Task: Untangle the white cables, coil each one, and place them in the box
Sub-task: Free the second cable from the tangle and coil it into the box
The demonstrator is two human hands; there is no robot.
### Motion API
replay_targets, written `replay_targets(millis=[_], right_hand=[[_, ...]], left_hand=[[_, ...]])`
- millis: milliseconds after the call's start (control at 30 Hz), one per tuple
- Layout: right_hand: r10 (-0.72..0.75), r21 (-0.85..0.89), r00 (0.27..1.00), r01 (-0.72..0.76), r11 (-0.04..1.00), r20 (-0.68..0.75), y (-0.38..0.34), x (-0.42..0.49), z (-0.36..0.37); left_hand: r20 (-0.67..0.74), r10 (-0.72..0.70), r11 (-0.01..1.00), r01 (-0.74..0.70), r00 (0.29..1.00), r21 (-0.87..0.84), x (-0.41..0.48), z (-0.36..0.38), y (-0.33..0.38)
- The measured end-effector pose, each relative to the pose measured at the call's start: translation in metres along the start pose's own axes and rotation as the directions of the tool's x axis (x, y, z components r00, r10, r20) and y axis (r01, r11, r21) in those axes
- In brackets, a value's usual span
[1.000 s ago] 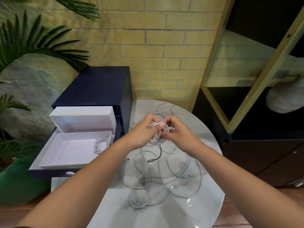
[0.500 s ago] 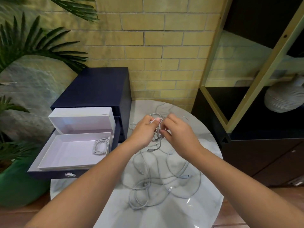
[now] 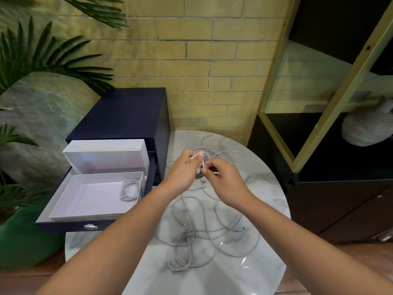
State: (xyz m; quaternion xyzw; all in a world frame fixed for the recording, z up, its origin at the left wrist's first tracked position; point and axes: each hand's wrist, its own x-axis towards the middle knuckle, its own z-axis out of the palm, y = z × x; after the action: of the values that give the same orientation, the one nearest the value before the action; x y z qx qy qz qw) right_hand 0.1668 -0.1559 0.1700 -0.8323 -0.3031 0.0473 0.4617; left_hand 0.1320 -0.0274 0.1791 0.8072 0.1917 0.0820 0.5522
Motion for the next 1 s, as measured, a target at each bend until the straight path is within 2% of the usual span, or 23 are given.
replay_targets(millis=[100,167,233,333,467,700,800,900,1000], right_hand=[[0.219,0.314,0.966,-0.251,0.916,0.134,-0.002,0.001,0.0],[0.284,0.496,0.936,-0.351,0.794,0.207,-0.005,0.002,-0.003],[0.319,0.587,0.917,-0.398,0.705,0.238,-0.009,0.002,-0.009],[0.333,0.598,0.911,-0.412,0.688,0.244,-0.012,0.003,-0.014],[0.323,0.474,0.923,-0.383,0.792,0.207,-0.012,0.005,-0.014],[0.276,0.473,0.943,-0.333,0.816,0.186,-0.014,0.002,-0.014],[0.267,0.44,0.944,-0.326,0.837,0.193,-0.015,0.001,-0.01],[0.268,0.463,0.927,-0.364,0.808,0.262,-0.018,-0.002,-0.009],[0.314,0.492,0.892,-0.443,0.75,0.324,-0.02,-0.001,-0.016]], left_hand=[[0.024,0.026,0.999,-0.026,0.999,0.036,-0.004,-0.008,-0.005],[0.052,0.062,0.994,-0.066,0.997,0.087,-0.007,-0.012,-0.008],[0.081,0.106,0.981,-0.118,0.991,0.151,-0.009,-0.015,-0.009],[0.092,0.157,0.962,-0.173,0.983,0.211,-0.01,-0.015,-0.009],[0.073,0.191,0.951,-0.203,0.979,0.233,-0.012,-0.012,-0.008],[-0.001,0.153,0.97,-0.15,0.988,0.194,-0.013,-0.008,-0.004],[-0.032,0.1,0.987,-0.096,0.994,0.127,-0.01,-0.005,-0.002],[-0.037,0.083,0.993,-0.08,0.996,0.083,-0.008,-0.006,-0.001],[0.007,0.196,0.962,-0.194,0.98,0.193,-0.01,-0.009,-0.005]])
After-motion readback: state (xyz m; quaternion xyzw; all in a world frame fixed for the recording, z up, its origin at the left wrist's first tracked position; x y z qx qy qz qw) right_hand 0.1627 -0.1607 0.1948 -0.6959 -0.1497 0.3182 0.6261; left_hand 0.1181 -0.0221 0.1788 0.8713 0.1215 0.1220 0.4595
